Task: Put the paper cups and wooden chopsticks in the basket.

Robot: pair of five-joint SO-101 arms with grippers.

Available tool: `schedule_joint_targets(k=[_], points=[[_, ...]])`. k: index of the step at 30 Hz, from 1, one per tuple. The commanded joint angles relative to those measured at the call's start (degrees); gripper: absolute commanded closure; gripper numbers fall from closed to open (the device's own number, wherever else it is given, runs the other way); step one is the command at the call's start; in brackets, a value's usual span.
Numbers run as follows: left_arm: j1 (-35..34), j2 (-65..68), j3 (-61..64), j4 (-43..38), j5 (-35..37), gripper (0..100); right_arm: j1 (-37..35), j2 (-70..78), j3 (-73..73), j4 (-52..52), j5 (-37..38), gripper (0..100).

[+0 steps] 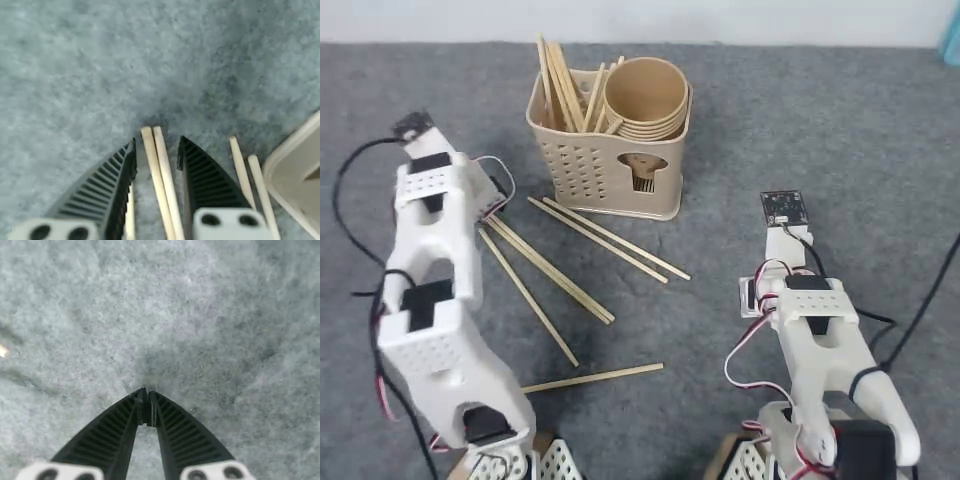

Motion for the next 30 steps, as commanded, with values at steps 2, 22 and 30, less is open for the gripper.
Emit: schedule_joint_targets(k=[2, 22, 30], points=[[1.41, 1.49, -2.68, 0.53, 2.9, 87, -0.48, -2.51, -0.44, -1.45, 0.7, 99.0], [0.7, 2.29, -2.33, 0.26, 5.45, 90, -0.48, -2.59, -0.44, -1.19, 0.7, 99.0], [0.7, 2.29, -2.33, 0.18, 5.45, 99, -0.48, -2.51, -0.44, -1.27, 0.7, 99.0]])
